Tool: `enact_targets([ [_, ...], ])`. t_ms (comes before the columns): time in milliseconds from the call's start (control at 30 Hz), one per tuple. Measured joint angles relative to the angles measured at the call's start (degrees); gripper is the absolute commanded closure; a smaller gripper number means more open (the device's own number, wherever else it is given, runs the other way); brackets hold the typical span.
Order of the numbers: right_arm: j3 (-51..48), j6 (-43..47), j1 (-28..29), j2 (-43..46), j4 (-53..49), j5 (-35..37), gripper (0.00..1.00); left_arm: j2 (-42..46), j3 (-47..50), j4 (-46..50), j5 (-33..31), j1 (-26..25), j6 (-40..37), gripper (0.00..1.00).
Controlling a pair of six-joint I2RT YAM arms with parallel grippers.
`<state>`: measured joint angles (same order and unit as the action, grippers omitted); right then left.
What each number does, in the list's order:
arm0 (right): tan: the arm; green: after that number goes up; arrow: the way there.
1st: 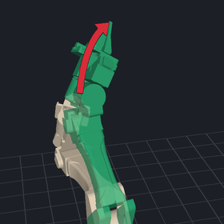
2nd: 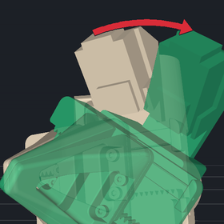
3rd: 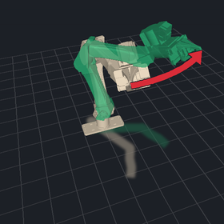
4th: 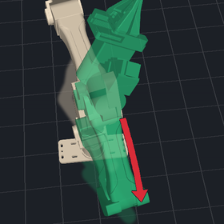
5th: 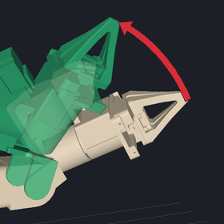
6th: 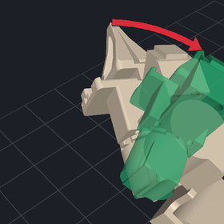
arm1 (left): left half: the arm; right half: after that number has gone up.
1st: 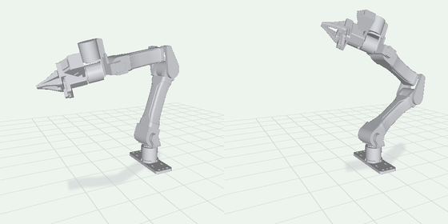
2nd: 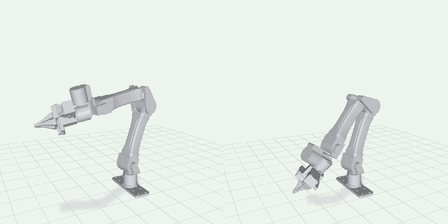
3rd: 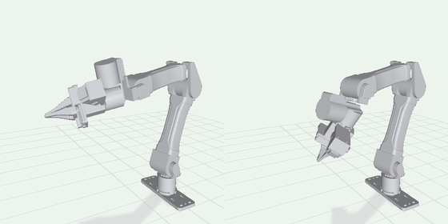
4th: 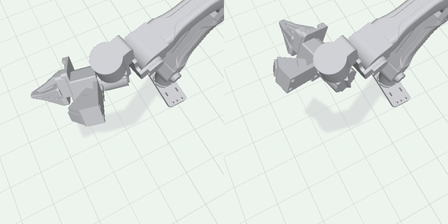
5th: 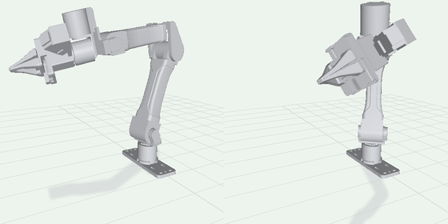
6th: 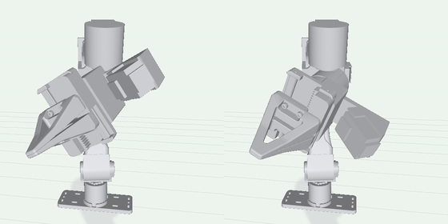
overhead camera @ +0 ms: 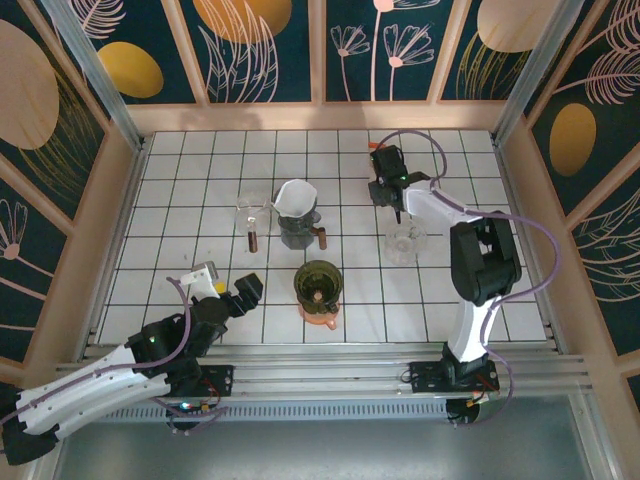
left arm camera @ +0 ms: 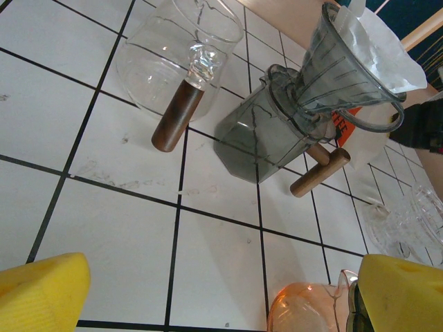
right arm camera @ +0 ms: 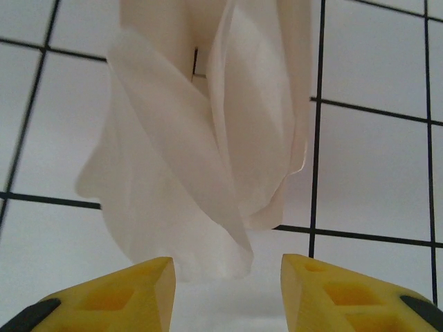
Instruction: Place the coffee filter in the dripper
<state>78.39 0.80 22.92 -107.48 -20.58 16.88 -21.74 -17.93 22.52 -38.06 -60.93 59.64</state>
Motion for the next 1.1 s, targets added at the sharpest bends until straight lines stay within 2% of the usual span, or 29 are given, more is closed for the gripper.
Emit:
enact_targets([
  [167, 1.11, 0.46, -0.07, -1.99, -0.42, 1.20, 0.55, -0.07, 0.00, 0.00, 0.00, 0.00, 0.00, 0.01],
  [533, 3.65, 1.90, -0.59, -3.69, -0.39, 1.68, 0.68, -1.55, 0.00, -0.20, -0.09, 0.00, -0.02, 0.01],
  [633, 3.91, 1.92, -0.85, -4.72, -0.39, 1.62, 0.73, -1.92, 0.00, -0.48, -0.15, 0.00, -0.02, 0.01],
  [867, 4.33, 2.05, -0.87, -5.18, -0.39, 0.81, 0.98, -2.05, 0.00, -0.50, -0.17, 0.00, -0.02, 0.01],
  [1100, 4.87, 2.05, -0.85, -4.74, -0.66, 0.11, 1.00, -2.05, 0.00, -1.09, -0.17, 0.00, 0.00, 0.01],
])
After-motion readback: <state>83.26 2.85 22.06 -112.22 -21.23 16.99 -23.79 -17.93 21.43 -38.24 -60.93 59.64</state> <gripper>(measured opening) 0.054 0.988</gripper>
